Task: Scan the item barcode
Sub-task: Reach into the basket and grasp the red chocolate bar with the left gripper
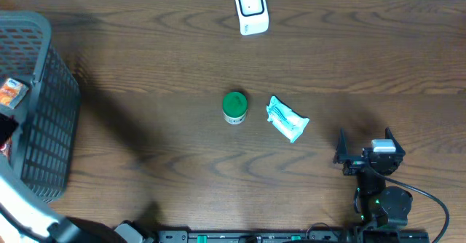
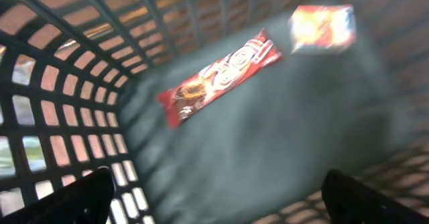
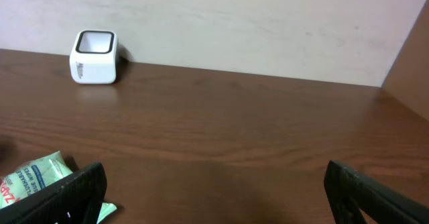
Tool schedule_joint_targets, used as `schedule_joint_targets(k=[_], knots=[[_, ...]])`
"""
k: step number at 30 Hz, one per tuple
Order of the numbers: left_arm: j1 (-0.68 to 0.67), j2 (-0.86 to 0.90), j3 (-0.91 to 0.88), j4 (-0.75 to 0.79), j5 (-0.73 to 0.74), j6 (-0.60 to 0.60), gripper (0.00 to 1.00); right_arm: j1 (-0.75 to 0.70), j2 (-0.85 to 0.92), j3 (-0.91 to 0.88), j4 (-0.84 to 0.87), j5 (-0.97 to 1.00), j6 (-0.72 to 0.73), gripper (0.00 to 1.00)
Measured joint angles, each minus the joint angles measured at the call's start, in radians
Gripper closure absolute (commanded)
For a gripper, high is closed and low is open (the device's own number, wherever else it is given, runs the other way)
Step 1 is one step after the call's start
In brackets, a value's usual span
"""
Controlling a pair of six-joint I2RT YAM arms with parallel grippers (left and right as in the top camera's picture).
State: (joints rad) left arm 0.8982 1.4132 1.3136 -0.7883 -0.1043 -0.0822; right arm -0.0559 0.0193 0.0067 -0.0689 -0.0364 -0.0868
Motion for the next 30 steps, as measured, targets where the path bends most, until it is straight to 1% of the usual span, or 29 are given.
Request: schedule_joint_targets(k=[3, 7, 10, 17, 22, 23, 25, 28, 30], knots=[[0.005, 0.076, -0.013, 0.031, -0.032, 0.101, 0.00, 0.000, 0.000, 0.000, 0.000, 0.000, 0.000, 0.01], [0.009, 0.211, -0.014, 0.060, -0.055, 0.271, 0.00, 0.000, 0.000, 0.000, 0.000, 0.000, 0.000, 0.01], [0.010, 0.311, -0.015, 0.091, -0.061, 0.360, 0.00, 0.000, 0.000, 0.000, 0.000, 0.000, 0.000, 0.01], [0.037, 0.479, -0.016, 0.210, -0.070, 0.453, 0.00, 0.000, 0.000, 0.000, 0.000, 0.000, 0.000, 0.01], [0.082, 0.512, -0.014, 0.284, -0.071, 0.474, 0.00, 0.000, 0.000, 0.000, 0.000, 0.000, 0.000, 0.01], [0.092, 0.515, -0.013, 0.299, -0.070, 0.476, 0.04, 0.000, 0.000, 0.000, 0.000, 0.000, 0.000, 0.01], [0.112, 0.529, -0.006, 0.323, -0.062, 0.475, 0.22, 0.000, 0.000, 0.000, 0.000, 0.000, 0.000, 0.01], [0.132, 0.558, 0.014, 0.341, -0.036, 0.478, 0.43, 0.000, 0.000, 0.000, 0.000, 0.000, 0.000, 0.01], [0.135, 0.578, 0.030, 0.345, -0.024, 0.476, 0.67, 0.000, 0.000, 0.000, 0.000, 0.000, 0.000, 0.01]])
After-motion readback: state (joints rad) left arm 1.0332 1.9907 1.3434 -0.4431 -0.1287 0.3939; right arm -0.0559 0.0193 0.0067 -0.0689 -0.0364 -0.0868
